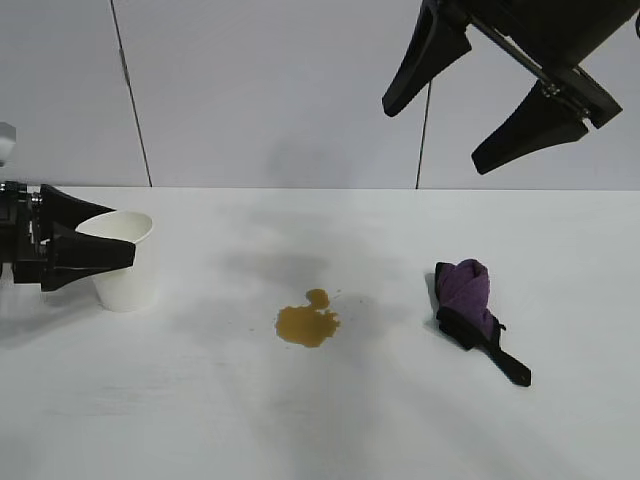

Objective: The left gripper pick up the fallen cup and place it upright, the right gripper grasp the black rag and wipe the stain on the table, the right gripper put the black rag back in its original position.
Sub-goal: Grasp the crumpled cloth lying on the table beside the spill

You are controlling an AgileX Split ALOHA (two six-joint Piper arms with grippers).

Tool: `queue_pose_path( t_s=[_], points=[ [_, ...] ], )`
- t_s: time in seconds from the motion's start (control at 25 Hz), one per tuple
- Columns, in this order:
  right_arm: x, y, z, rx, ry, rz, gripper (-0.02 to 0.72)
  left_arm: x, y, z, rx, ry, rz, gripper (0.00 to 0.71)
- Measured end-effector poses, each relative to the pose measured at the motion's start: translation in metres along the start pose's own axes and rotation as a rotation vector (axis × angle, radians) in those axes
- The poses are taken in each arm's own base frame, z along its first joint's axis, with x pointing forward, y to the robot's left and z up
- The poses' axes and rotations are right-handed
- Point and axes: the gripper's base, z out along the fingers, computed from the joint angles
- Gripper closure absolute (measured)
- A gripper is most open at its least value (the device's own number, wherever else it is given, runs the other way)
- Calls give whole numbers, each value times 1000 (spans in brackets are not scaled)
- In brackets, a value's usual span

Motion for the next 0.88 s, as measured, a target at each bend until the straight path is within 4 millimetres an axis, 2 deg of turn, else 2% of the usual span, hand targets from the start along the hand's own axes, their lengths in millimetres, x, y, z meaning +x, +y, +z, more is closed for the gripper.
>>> queue_pose_path(
  t_s=[0.2, 0.28, 0.44, 0.6, 0.76, 0.88],
  points=[
    [0, 0, 0, -1, 0, 0, 81, -36, 2, -11, -27, -31, 46, 53],
    [0, 0, 0, -1, 0, 0, 81, -61, 0, -20, -42, -53, 20, 53],
    [0, 0, 0, -1, 0, 0, 81, -121, -8, -47, -134, -41, -147, 53],
    [0, 0, 0, 0, -3, 0, 81, -187, -42, -85, -202, -9, -212, 53],
    [0, 0, 0, 0, -4, 0, 81, -249, -93, -126, -263, -80, -250, 53],
    [0, -1, 0, 11, -1, -8, 81, -283, -136, -157, -346, -55, -180, 53]
  ],
)
